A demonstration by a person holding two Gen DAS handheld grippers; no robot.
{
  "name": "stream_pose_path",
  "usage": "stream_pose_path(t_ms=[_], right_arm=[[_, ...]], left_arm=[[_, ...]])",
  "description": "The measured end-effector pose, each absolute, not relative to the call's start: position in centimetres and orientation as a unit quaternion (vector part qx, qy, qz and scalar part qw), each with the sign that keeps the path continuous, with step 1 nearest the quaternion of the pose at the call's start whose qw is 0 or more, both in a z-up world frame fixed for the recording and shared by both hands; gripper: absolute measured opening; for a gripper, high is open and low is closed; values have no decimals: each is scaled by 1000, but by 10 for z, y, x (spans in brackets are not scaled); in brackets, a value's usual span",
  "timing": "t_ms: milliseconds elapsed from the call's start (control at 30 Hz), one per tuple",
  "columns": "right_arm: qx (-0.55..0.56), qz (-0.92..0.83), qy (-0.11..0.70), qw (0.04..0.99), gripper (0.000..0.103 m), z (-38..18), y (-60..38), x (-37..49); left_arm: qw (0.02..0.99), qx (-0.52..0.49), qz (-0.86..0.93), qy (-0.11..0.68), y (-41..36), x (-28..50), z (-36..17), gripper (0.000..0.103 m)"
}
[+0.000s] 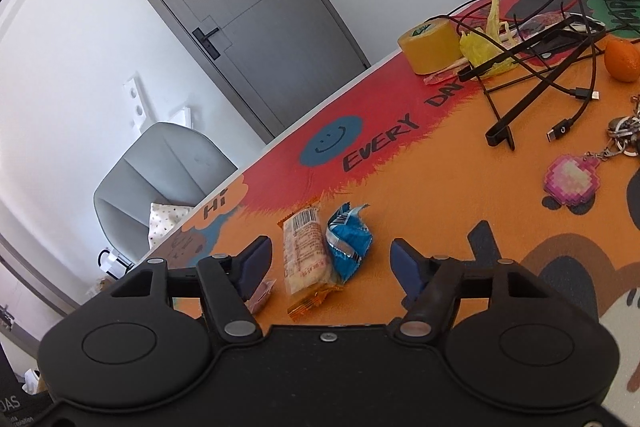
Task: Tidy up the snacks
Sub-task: 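Grasp the green-and-white biscuit pack with the left gripper while the right grasps the blue candy bag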
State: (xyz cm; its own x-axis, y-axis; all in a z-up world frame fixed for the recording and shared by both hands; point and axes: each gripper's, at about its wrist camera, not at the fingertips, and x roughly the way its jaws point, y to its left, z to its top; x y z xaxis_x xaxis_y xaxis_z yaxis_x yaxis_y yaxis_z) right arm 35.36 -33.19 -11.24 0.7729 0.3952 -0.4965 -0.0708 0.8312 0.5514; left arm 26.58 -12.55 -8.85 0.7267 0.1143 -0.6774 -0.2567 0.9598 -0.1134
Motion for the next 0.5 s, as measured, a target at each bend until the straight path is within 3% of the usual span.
stream_pose_path(t_ms=[500], right_arm=[[213,113,330,913,65,-121,-296,388]], left_arm=[[920,-83,128,360,-122,279,-107,91]])
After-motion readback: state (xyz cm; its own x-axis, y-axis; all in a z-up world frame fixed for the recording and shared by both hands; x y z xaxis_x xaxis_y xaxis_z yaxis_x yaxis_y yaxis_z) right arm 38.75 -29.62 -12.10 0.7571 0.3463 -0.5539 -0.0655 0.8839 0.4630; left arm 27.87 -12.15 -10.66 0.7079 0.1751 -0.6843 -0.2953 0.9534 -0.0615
